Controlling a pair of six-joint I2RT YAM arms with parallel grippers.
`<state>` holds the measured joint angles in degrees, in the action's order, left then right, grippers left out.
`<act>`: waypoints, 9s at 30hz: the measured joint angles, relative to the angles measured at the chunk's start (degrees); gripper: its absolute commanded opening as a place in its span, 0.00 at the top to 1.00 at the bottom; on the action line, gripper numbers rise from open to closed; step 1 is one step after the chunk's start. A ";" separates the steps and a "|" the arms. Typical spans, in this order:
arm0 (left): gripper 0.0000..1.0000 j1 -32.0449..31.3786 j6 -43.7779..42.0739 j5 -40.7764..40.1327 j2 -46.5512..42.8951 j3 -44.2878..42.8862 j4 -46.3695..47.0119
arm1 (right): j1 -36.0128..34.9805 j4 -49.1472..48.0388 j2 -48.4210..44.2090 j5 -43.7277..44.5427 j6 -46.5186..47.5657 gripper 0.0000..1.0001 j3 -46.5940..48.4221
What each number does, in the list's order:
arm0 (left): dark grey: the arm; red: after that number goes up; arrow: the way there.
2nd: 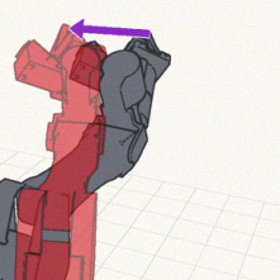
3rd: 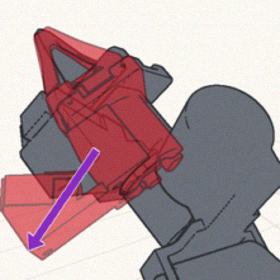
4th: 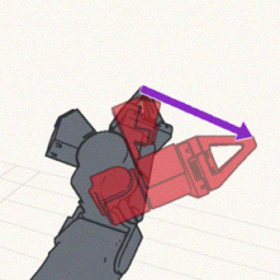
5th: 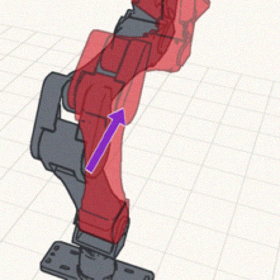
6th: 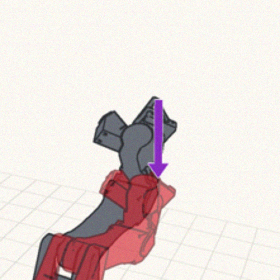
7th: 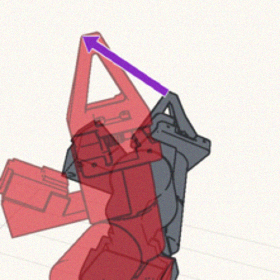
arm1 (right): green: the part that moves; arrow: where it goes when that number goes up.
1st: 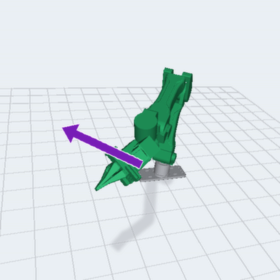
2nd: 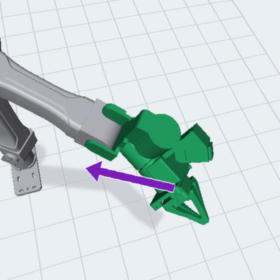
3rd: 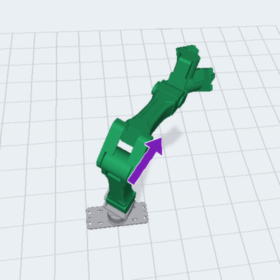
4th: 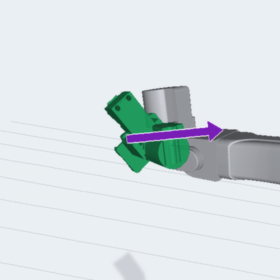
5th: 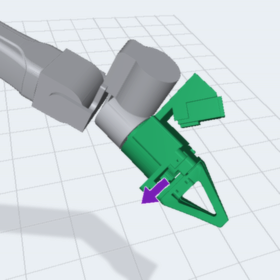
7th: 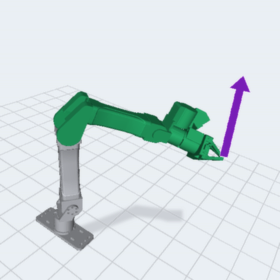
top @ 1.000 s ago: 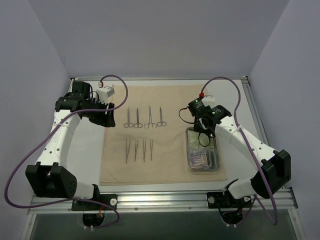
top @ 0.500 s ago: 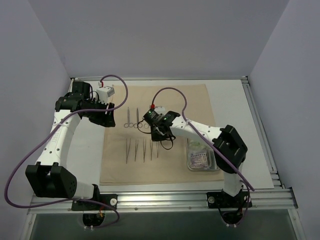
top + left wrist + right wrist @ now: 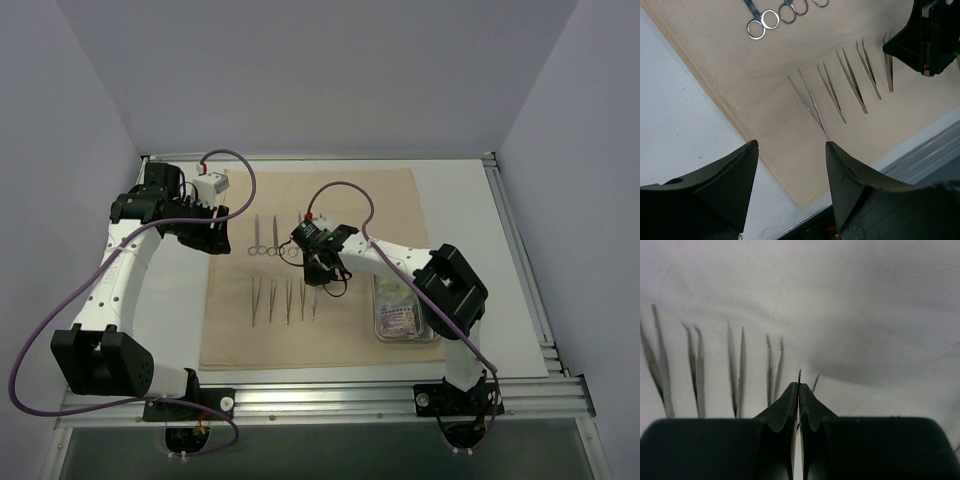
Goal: Open and lay out the surgical kit
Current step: Place the medical item in the surgical kit, then pick up the medical item from the container, then place the medical item in the surgical kit, then pick up the medical item from the container, then place the medical item in the surgical kit.
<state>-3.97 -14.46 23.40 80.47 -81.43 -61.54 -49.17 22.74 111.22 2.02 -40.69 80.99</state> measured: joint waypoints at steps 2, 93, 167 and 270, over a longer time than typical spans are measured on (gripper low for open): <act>0.35 0.00 0.00 0.02 0.00 0.00 0.00 | 1.14 -0.85 0.00 -0.26 -0.04 1.00 -1.66; 0.35 0.00 -0.24 -0.15 0.17 0.00 0.00 | 24.09 13.29 -31.21 1.81 -2.73 0.33 -29.40; 0.35 0.33 0.07 -4.44 8.63 -1.33 -0.81 | 32.50 5.20 25.68 -7.02 22.91 0.78 36.50; 0.35 0.33 0.04 -4.13 10.21 -0.52 3.50 | 37.88 -2.23 19.52 6.36 34.77 0.73 25.38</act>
<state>-3.64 -14.41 19.27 90.67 -81.95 -58.04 -11.29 20.51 130.74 8.38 -5.91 106.37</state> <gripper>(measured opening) 0.654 0.211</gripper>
